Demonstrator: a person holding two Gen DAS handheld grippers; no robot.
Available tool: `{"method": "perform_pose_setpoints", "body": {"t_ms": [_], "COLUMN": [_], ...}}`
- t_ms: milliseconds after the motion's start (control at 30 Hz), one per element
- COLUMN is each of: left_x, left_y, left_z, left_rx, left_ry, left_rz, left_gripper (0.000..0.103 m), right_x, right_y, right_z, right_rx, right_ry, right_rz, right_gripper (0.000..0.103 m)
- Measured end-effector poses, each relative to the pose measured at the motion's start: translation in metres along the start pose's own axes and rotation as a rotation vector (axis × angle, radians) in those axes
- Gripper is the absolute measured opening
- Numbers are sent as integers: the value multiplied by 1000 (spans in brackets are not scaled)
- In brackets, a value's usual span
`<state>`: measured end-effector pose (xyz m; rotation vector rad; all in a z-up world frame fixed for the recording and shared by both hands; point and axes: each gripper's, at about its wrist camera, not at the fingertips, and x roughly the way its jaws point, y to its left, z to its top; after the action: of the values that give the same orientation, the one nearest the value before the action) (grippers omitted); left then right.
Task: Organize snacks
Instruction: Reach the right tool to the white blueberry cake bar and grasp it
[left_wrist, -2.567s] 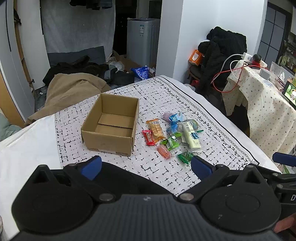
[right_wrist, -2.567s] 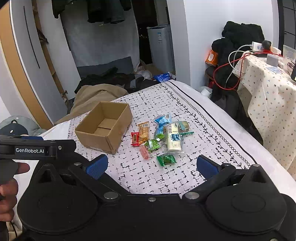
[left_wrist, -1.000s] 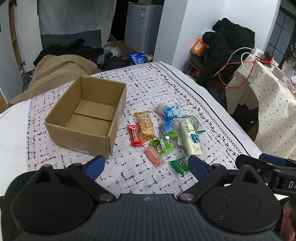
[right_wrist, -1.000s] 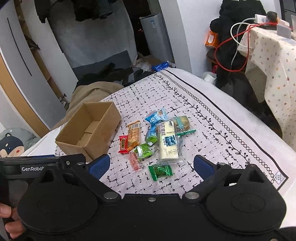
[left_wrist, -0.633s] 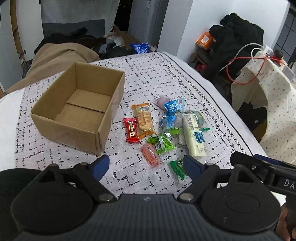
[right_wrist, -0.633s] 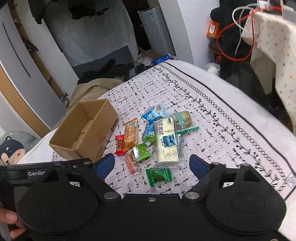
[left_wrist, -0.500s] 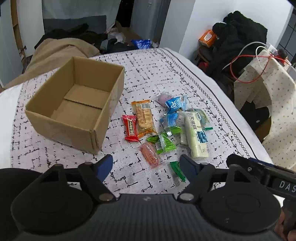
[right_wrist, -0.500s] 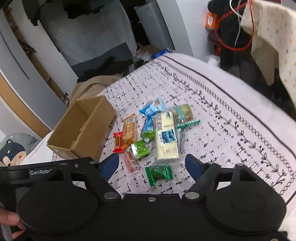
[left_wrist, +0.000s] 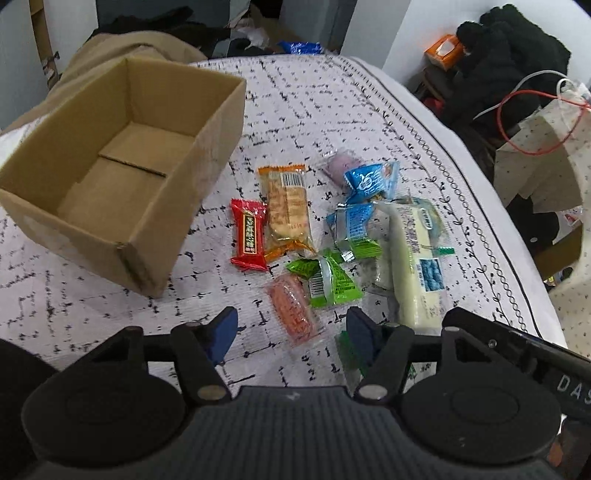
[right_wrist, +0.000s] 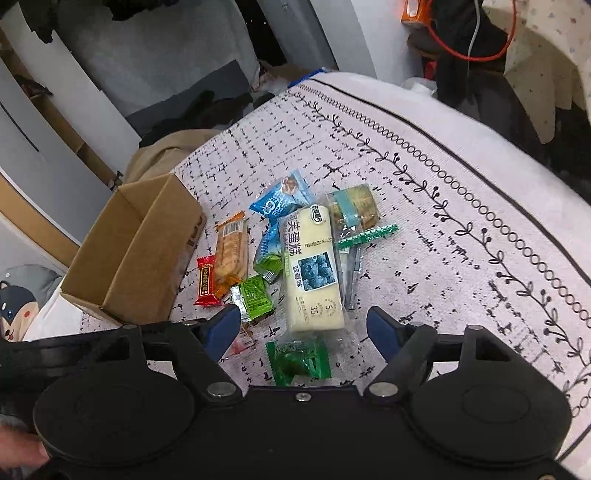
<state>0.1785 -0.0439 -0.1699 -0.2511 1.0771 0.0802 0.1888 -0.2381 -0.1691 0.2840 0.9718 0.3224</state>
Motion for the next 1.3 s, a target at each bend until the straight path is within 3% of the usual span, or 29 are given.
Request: {"method": "perform_pose_setpoints", "body": {"t_ms": [367, 500, 633, 800, 1300], "left_x": [50, 61, 65, 64, 5], "left_y": [-4, -3, -7, -8, -13], "left_z": [3, 4, 6, 9, 15], "left_rx": [-49, -62, -52, -56, -37], "left_ry": [102, 124, 104, 101, -20], "left_rz": [32, 39, 51, 65, 20], "left_gripper": [58, 54, 49, 27, 25], "right_x": [42, 54, 61, 59, 26], "right_y": [-2, -5, -6, -6, 2], "right_z": [14, 14, 13, 13, 18], "right_rx": [-14, -17, -18, -24, -18], "right_ry": [66, 102, 132, 124, 15], "right_rz": [-26, -36, -29, -27, 41], "right_gripper": [70, 63, 46, 40, 37]}}
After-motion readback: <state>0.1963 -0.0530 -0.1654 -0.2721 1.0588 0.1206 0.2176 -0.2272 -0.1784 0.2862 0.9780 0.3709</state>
